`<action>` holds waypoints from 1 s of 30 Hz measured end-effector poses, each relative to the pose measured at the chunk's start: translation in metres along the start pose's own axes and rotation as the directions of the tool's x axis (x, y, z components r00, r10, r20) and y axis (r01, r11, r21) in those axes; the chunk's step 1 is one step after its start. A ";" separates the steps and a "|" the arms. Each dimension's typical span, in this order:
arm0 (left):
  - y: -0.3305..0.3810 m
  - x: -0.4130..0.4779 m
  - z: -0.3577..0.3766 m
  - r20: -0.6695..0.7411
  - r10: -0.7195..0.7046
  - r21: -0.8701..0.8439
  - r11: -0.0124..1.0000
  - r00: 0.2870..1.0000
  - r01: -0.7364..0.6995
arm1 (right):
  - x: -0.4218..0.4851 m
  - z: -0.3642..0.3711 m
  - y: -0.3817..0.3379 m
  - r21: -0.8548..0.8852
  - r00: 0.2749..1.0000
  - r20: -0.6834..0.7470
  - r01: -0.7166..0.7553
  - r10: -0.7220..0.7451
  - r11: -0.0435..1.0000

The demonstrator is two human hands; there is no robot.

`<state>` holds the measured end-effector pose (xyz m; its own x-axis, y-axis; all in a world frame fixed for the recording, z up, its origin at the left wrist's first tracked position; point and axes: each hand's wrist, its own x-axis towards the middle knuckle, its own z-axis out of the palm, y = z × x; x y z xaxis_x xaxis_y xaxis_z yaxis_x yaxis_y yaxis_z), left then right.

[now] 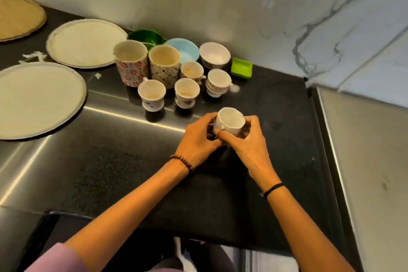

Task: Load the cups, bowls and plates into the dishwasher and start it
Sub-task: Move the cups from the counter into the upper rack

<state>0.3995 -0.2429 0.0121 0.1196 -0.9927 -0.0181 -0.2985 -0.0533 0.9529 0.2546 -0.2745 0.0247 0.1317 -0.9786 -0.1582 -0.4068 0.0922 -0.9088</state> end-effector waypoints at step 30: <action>0.074 -0.280 0.325 0.505 0.013 0.060 0.997 0.863 -0.050 | -0.335 -0.279 0.216 0.271 0.953 -0.247 -0.104 0.173 0.957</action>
<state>0.0363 -0.0042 -0.0109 -0.3793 -0.9120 -0.1562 -0.3607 -0.0097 0.9326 -0.1290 0.0217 -0.0108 -0.1687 -0.9624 -0.2127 -0.1579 0.2394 -0.9580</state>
